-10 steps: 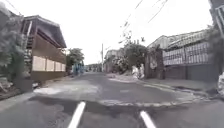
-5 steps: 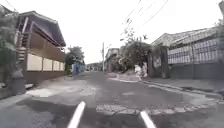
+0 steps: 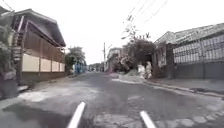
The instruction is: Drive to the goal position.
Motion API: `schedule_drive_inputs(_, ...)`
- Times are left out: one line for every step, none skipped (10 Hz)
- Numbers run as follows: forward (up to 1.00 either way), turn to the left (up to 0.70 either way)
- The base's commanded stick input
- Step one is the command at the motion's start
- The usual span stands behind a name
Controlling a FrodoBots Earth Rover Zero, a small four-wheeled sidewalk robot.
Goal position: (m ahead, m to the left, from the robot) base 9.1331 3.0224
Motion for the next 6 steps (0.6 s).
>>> schedule_drive_inputs(0.7, 0.0)
schedule_drive_inputs(0.7, 0.0)
schedule_drive_inputs(0.7, 0.0)
schedule_drive_inputs(0.7, 0.0)
schedule_drive_inputs(0.7, 0.0)
schedule_drive_inputs(0.7, 0.0)
